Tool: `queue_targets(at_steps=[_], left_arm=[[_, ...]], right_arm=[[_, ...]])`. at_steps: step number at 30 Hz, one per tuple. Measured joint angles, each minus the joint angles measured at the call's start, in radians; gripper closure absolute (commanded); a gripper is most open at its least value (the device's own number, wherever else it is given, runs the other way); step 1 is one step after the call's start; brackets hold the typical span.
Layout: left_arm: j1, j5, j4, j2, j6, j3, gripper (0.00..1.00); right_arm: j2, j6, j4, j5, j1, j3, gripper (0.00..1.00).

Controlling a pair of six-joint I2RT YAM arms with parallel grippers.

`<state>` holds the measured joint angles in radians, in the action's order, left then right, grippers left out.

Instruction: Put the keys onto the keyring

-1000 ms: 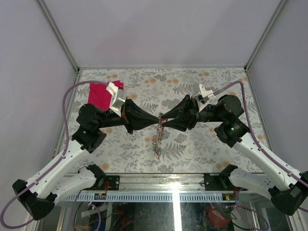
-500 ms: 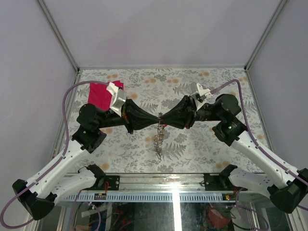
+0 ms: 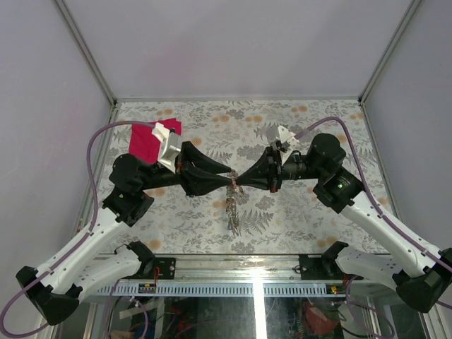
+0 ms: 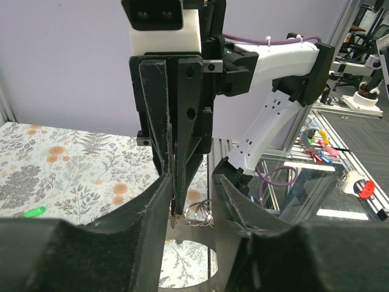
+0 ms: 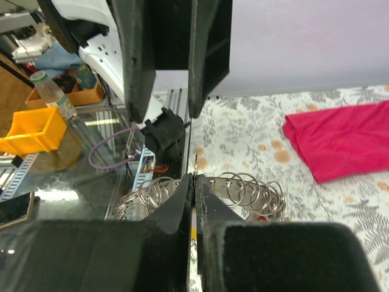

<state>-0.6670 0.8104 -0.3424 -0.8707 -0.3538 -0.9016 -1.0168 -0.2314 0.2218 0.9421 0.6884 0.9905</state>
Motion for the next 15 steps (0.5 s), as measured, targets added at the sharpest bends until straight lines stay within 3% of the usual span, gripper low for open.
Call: queue_targets(at_steps=[15], left_arm=[[0.000,0.000,0.145,0.004,0.132,-0.003,0.61]], right_arm=[[-0.098,0.409,-0.799,-0.130,0.002,0.483,1.00]])
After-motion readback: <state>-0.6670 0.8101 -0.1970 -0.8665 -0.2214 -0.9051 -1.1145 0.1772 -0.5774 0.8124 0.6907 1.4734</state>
